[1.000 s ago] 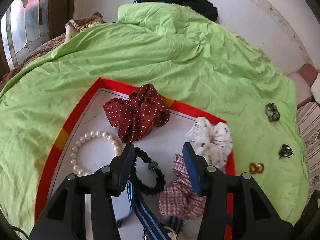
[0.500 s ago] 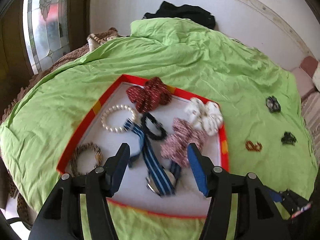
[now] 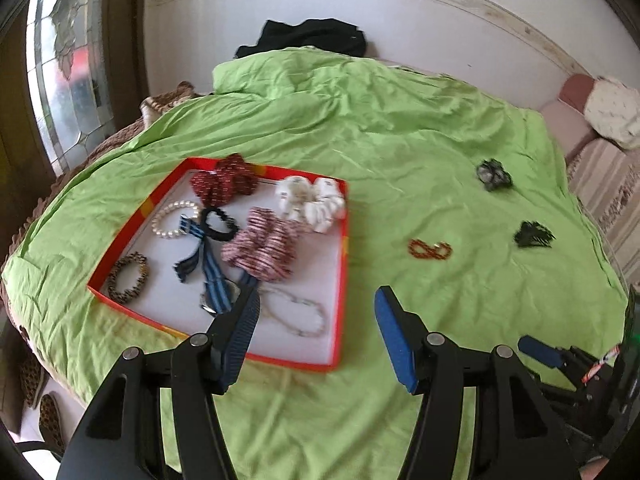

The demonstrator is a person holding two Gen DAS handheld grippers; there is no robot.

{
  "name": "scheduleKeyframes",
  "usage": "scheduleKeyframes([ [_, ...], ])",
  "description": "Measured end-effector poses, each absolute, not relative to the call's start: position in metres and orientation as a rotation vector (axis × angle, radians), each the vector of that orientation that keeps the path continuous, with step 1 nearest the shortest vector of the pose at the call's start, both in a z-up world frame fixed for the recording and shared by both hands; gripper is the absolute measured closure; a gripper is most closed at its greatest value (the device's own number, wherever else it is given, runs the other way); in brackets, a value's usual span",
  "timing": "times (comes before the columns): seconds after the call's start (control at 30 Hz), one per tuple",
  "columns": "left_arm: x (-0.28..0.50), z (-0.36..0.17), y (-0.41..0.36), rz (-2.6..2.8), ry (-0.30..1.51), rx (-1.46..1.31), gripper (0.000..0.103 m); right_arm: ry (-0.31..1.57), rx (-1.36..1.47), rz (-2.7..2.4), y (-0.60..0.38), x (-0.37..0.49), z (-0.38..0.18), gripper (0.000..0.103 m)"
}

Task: Organize jewelry
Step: 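Withdraw both open tools from the tray toward the remaining jewelry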

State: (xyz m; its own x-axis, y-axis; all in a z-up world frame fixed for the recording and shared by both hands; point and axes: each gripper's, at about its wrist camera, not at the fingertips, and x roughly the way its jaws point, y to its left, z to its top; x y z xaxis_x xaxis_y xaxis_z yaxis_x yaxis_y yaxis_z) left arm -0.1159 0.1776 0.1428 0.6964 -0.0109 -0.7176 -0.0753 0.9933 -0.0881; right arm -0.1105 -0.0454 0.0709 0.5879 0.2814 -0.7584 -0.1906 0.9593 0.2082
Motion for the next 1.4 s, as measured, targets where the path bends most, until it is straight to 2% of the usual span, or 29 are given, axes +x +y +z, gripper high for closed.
scheduleKeyframes([
  [0.33,-0.13,0.146,0.114,0.006,0.812,-0.027,0.044,0.833,0.104,0.161,-0.107,-0.137,0.078,0.039],
  [0.67,-0.137,0.141,0.05,0.003,0.784,0.19,0.044,0.83,0.172,0.051,-0.169,-0.143,0.074,0.038],
  [1.27,-0.094,0.1,0.049,-0.015,0.908,0.196,0.044,0.876,0.169,-0.027,-0.208,-0.121,0.054,0.034],
  [1.4,-0.07,0.1,0.068,0.024,0.873,0.189,0.044,0.877,0.162,-0.018,-0.207,-0.117,0.05,0.034],
])
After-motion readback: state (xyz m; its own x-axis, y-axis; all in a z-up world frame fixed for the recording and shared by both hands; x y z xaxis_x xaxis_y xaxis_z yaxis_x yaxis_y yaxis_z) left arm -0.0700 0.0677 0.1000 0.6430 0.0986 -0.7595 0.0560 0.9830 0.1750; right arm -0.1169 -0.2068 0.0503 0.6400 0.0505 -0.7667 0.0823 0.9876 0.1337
